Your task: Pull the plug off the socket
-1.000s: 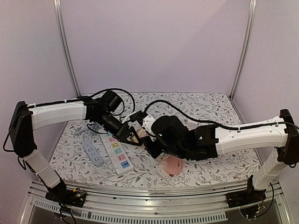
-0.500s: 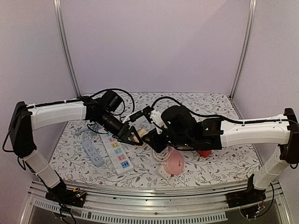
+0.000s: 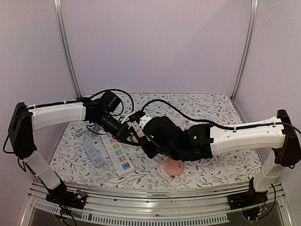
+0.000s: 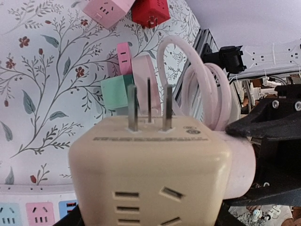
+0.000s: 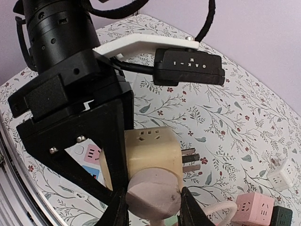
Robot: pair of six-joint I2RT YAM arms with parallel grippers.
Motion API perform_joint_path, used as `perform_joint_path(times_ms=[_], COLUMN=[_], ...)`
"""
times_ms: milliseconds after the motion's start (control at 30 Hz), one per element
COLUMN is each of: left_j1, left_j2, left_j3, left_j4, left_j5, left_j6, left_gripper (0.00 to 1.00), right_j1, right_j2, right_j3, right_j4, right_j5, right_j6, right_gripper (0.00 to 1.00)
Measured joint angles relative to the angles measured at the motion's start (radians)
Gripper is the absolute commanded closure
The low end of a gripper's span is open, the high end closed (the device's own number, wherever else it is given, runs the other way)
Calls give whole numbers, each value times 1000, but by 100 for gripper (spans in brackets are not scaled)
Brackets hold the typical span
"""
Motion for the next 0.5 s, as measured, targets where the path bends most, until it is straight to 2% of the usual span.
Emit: perform_joint_path(times_ms=[300,500], left_j1=[2,-6], left_j2=[-2,-20], left_j3=[-1,-10], left_j4=[8,12], left_j5=[6,-9], left_j6=[-4,-26], left_gripper=[100,100], right_j1=[2,-79], right_j2=[5,-69], right_j3=[-2,-116], right_j4=[8,130], right_j5=[24,-159], right_j6=[-3,44], right_gripper=[100,100])
